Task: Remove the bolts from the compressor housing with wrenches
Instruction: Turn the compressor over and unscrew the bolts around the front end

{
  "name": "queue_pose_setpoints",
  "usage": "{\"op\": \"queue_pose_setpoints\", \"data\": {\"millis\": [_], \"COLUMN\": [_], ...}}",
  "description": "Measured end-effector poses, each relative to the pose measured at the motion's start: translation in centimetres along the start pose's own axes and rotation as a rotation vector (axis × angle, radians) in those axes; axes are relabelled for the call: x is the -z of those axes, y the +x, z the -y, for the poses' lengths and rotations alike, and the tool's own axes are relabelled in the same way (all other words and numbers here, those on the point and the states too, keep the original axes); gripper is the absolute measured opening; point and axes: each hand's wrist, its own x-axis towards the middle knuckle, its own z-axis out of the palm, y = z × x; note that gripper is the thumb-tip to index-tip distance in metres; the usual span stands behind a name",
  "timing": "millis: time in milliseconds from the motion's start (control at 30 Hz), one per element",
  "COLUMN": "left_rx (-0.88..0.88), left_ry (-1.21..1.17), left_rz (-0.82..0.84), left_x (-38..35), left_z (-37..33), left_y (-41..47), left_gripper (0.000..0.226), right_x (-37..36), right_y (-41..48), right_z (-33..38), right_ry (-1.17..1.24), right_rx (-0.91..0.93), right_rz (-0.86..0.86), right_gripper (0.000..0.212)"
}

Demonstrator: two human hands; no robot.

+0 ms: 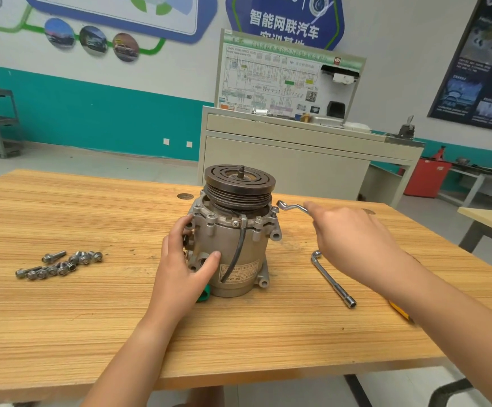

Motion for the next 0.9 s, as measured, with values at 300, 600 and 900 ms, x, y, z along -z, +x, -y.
{"op": "queue_pose_setpoints", "data": {"millis": [300, 600, 900], "left_rx": [0.013, 0.018, -0.002], "left_ry": [-0.013, -0.02, -0.015], "left_rz": [-0.003, 0.002, 0.007], "left_x": [-0.1, 0.0, 0.3], "left_z": [0.1, 0.0, -0.6], "left_y": [0.0, -0.1, -0.1], "left_gripper": [0.073, 0.072, 0.075], "right_x": [2.5, 1.5, -3.3], "right_y": [0.3, 2.7, 8.7], "right_z": [4.0, -0.6, -2.7], "right_ry": [-0.303, -0.474, -0.273], "right_rx": [0.11, 0.273, 0.338], "right_rz": [0.193, 0.057, -0.055], "right_gripper": [0.059, 0.048, 0.037]}}
